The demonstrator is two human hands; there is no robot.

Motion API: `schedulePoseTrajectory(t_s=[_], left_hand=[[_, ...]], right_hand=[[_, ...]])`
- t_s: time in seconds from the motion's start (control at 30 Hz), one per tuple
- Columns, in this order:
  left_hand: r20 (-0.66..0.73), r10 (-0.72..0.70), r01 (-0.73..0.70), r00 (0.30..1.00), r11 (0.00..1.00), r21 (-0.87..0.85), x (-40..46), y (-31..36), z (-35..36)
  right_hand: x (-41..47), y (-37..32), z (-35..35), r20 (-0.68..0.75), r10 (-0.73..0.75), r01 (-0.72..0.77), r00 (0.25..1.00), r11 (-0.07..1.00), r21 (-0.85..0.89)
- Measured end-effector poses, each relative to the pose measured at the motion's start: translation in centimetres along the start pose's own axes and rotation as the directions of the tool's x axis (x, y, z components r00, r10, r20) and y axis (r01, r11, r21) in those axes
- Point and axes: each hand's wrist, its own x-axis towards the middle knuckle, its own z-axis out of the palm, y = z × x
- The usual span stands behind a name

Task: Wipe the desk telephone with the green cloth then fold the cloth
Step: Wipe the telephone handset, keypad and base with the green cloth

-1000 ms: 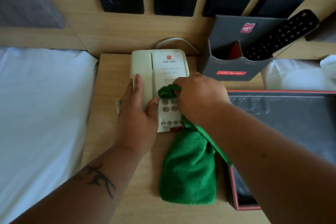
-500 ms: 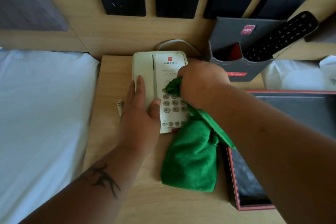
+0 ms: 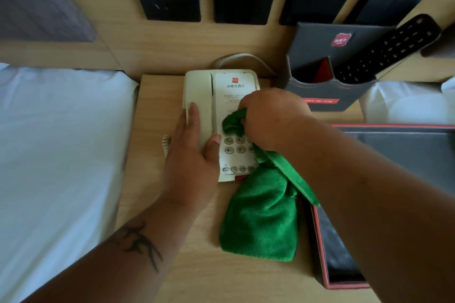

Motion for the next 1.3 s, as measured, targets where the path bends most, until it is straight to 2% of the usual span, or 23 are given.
schedulePoseTrajectory(t_s=[0.1,0.2,0.33,0.4,0.57,0.67,0.8,0.9,1.07,1.17,1.3], left_hand=[[-0.009,-0.012,0.012,1.0,1.0,-0.002,0.0,0.0,0.2],[-0.009,-0.018,0.018,1.0,1.0,0.003,0.0,0.0,0.2],[0.005,-0.026,0.026,1.0,1.0,0.007,-0.1,0.1,0.0],[-0.001,-0.02,0.02,1.0,1.0,0.016,0.0,0.1,-0.1],[-0.006,-0.016,0.016,1.0,1.0,-0.01,-0.1,-0.1,0.2],[-0.018,-0.028,0.027,0.999,0.999,-0.018,-0.2,0.1,0.2],[-0.024,-0.027,0.026,0.999,0.999,-0.022,-0.3,0.4,0.2],[-0.036,-0.018,0.017,0.999,1.0,-0.017,-0.3,0.4,0.2],[-0.044,-0.018,0.018,0.999,1.0,0.0,-0.4,0.4,0.2],[-0.035,-0.035,0.035,0.999,0.999,0.002,-0.4,0.4,0.2],[-0.025,-0.045,0.045,0.999,0.999,0.0,-0.2,0.1,0.3]], right_hand=[[0.4,-1.1,0.3,-0.045,-0.074,0.074,0.996,0.997,0.004],[-0.1,-1.1,0.2,-0.039,-0.093,0.09,0.995,0.992,-0.085],[-0.6,-0.7,-0.8,-0.003,-0.004,0.003,1.0,0.99,-0.142],[-0.2,-1.0,-1.1,-0.013,0.003,-0.004,1.0,0.994,-0.106],[0.3,-1.6,0.7,-0.071,-0.087,0.089,0.994,0.996,0.019],[-0.4,-0.3,1.0,-0.08,-0.042,0.045,0.996,0.999,0.031],[-1.5,1.1,1.0,-0.102,0.128,-0.12,0.987,0.99,0.081],[-2.2,1.3,1.1,-0.077,0.186,-0.179,0.98,0.979,0.094],[-1.6,1.2,0.7,-0.058,0.162,-0.155,0.985,0.982,0.108],[0.7,0.3,0.3,-0.095,0.157,-0.14,0.983,0.976,0.168],[4.1,-0.8,-0.3,-0.211,0.164,-0.097,0.964,0.95,0.295]])
